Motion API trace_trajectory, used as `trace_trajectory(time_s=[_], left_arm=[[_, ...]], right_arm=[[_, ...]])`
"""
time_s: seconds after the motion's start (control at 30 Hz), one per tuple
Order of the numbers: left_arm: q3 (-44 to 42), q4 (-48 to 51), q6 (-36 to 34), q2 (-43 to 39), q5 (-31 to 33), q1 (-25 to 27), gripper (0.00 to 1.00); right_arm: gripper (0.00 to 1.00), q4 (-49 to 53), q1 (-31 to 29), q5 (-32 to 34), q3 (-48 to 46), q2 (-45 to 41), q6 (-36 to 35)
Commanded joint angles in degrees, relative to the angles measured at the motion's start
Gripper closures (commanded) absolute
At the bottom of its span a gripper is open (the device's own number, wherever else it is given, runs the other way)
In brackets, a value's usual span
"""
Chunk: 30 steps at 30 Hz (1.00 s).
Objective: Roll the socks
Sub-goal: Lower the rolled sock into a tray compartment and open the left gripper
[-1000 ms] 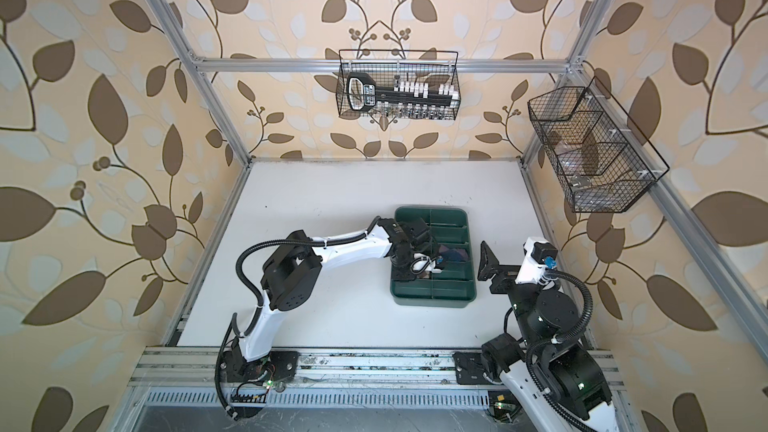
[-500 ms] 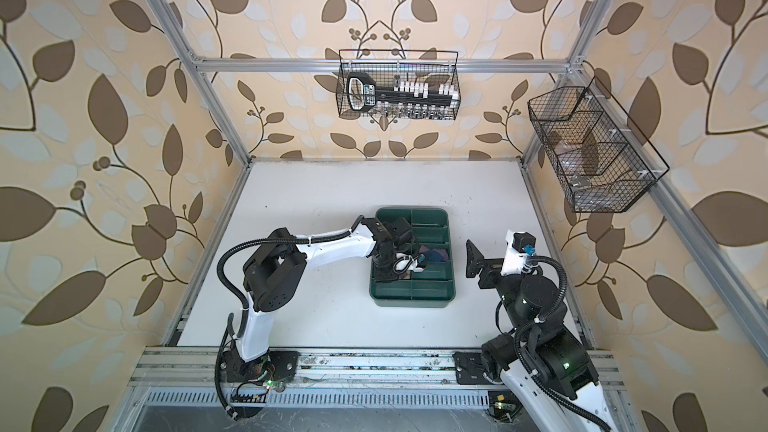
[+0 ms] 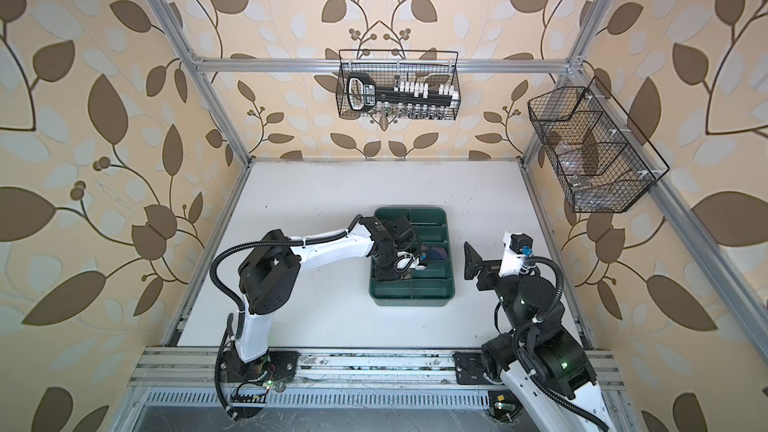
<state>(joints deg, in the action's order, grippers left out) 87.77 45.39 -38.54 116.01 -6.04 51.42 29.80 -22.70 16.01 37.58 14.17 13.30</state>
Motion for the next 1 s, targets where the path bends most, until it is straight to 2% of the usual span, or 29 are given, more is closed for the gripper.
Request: trace_trajectory(time_s=[0.0, 0.3, 0.57, 0.97], left_arm=[[-2.99, 3.66, -0.56, 1.62, 4.64, -1.3, 0.46], [-3.74, 5.62, -0.74, -2.72, 2.98, -1.58, 0.46], [-7.04, 5.81, -0.28, -8.43, 4.38, -1.59, 0.46], [-11.58, 5.13, 1.72, -23.18, 6.08, -1.58, 0.44]], right_arm=[[0.0, -0.1, 0.11, -0.39, -0.52, -0.74, 0.59], [0.0, -1.6, 0.11, -0.72, -1.32, 1.47, 1.27], [0.0, -3.93, 0.1, -1.62, -2.66, 4.2, 1.2], [0.0, -5.9, 0.11, -2.85, -5.18, 8.64, 4.43]])
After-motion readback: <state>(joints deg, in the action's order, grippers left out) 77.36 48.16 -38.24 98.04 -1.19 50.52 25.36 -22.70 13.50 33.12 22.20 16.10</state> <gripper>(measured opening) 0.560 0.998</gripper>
